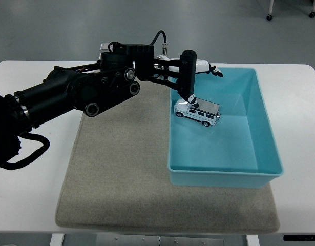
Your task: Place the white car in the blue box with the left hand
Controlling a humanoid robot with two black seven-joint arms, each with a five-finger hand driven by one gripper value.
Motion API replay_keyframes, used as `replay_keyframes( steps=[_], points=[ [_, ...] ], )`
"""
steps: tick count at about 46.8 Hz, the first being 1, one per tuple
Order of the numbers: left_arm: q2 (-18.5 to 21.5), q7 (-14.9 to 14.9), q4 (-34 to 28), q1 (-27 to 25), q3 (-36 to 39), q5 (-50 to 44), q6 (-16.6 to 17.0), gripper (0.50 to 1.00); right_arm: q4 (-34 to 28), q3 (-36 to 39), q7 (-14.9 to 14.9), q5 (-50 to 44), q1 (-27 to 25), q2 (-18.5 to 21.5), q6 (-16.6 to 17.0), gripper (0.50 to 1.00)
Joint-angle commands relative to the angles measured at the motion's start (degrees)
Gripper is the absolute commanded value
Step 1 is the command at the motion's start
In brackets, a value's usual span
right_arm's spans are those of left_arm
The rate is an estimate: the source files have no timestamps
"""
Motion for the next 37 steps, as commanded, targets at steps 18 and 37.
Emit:
replay_keyframes(
  steps=[18,37],
  points=[
    [0.99,-0.09,12.84,-0.72,-6.06,-6.94,0.24,0.994,0.0,0.02,0.0,0.0,0.0,0.0,-0.01,0.936],
    [1.34,-0.79,22.86,0.68,-5.45,-31.28,8.5,0.996,0.0,0.02,0.0,0.0,0.0,0.0,-0.01,0.936]
  ],
)
